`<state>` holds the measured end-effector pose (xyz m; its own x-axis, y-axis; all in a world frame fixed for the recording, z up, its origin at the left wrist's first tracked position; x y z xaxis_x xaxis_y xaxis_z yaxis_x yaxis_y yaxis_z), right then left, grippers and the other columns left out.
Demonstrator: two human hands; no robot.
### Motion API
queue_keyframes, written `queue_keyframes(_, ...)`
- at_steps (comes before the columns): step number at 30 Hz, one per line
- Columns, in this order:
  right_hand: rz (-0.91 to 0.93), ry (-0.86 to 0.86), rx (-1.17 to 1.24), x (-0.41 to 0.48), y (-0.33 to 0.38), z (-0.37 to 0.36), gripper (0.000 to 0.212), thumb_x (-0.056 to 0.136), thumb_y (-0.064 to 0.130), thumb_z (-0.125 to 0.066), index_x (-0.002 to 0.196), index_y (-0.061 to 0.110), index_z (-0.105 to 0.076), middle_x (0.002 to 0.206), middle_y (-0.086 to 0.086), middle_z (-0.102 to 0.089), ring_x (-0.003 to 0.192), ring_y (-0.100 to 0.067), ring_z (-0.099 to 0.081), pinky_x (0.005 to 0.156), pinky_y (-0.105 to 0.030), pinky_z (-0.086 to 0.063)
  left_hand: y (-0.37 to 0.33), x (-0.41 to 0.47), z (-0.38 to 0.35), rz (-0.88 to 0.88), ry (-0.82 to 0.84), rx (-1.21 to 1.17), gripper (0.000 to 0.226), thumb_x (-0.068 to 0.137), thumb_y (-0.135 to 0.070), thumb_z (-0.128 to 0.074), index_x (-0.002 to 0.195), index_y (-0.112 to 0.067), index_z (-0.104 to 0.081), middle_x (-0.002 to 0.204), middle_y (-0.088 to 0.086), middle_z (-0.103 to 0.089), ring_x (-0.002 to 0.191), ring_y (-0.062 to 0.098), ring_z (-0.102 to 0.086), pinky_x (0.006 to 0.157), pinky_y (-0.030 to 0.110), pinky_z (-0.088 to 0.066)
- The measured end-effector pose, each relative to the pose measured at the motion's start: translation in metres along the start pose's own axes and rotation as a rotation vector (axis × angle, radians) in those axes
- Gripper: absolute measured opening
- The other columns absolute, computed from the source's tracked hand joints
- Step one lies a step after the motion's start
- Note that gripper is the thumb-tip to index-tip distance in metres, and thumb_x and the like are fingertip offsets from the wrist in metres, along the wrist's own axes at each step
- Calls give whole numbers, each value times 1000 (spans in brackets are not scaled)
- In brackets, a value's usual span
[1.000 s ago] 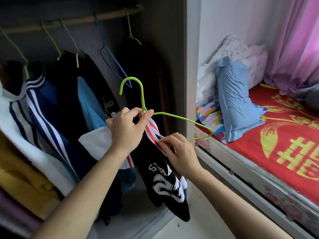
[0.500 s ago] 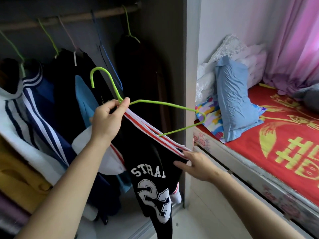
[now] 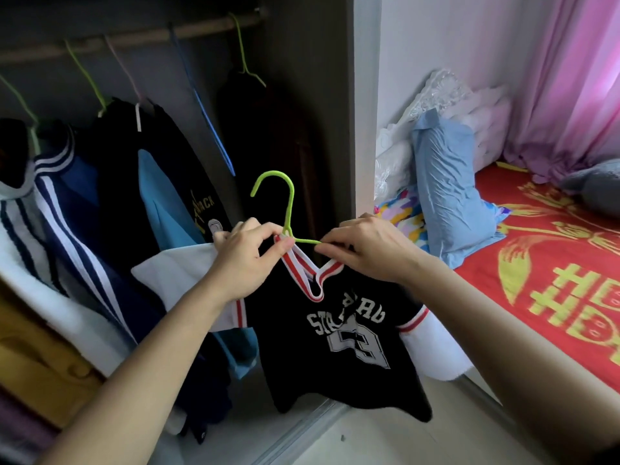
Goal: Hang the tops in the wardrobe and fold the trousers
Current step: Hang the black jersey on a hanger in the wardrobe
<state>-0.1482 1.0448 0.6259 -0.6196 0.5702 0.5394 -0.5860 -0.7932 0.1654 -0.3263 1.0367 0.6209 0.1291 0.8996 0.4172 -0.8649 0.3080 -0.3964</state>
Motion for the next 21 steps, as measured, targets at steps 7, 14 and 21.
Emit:
queue_keyframes(7, -82, 224, -265, -21, -44, -8, 38, 103, 47, -43, 109, 22, -71, 106, -2, -61, 102, -25, -60, 90, -41, -45, 30, 0, 32, 74, -226, -283, 23, 97, -33, -59, 111, -22, -74, 94, -15, -61, 92, -15, -57, 80, -1, -36)
queue_keyframes(14, -159, -12, 155, -11, -47, 28, 27, 103, 38, -51, 102, 17, -68, 97, 1, -60, 90, -14, -60, 85, -33, -50, 37, 6, 36, 108, -199, -345, 12, 94, -40, -62, 103, -41, -70, 106, -16, -58, 102, -6, -56, 90, 2, -37)
queue_keyframes(21, -157, -4, 260, 10, -33, 32, 28, 102, 41, -50, 103, 22, -71, 95, 9, -58, 85, -6, -59, 77, -18, -46, 17, 12, 27, 50, -78, -419, 22, 95, -35, -62, 107, -24, -76, 109, -8, -67, 104, -3, -60, 92, 9, -41)
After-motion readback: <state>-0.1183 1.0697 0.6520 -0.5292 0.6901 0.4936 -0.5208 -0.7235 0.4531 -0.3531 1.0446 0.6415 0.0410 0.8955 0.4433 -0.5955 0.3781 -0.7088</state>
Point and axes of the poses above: each hand's wrist, its own x-axis towards the middle knuckle, its own z-axis out of the back of the hand, y = z × x, the point moved 9 cm from there along x, towards the middle knuckle
